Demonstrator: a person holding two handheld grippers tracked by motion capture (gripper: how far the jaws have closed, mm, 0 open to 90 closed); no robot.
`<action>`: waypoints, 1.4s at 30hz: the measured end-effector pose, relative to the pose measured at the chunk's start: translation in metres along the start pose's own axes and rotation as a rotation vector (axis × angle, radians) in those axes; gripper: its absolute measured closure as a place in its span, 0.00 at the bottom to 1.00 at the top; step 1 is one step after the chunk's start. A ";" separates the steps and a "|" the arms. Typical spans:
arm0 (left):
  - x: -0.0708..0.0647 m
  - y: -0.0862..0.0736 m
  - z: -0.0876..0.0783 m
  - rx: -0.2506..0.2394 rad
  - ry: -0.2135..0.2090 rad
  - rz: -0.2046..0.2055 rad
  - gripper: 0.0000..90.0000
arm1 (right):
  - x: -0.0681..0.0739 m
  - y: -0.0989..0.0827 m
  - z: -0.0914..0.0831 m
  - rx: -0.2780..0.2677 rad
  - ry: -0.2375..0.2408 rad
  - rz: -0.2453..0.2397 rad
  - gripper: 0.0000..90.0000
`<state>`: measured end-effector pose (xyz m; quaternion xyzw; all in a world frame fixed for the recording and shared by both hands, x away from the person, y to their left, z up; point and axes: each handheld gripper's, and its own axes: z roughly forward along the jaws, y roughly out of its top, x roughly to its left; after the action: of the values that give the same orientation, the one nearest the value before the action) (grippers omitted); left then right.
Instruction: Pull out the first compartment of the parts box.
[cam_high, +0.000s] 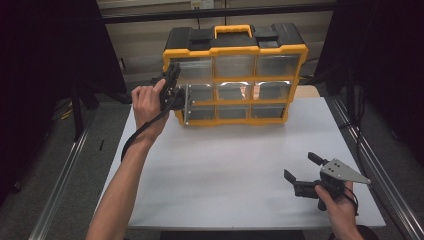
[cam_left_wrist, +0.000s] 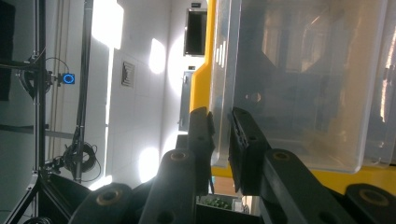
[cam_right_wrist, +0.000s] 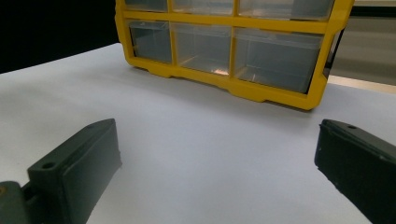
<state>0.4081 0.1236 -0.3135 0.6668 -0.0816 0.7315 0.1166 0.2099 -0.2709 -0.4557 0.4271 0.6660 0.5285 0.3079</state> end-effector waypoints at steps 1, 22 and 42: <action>0.000 0.000 0.000 0.001 0.006 0.004 0.89 | 0.000 0.000 0.000 0.000 0.001 0.002 0.00; 0.000 0.003 -0.012 -0.024 0.017 0.003 0.89 | 0.000 0.000 0.000 0.001 0.003 0.003 0.00; 0.000 0.003 -0.023 -0.027 0.020 -0.002 0.89 | 0.000 0.000 0.000 0.002 0.008 -0.003 0.00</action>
<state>0.3850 0.1268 -0.3161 0.6580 -0.0899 0.7367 0.1270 0.2099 -0.2707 -0.4558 0.4244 0.6683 0.5291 0.3055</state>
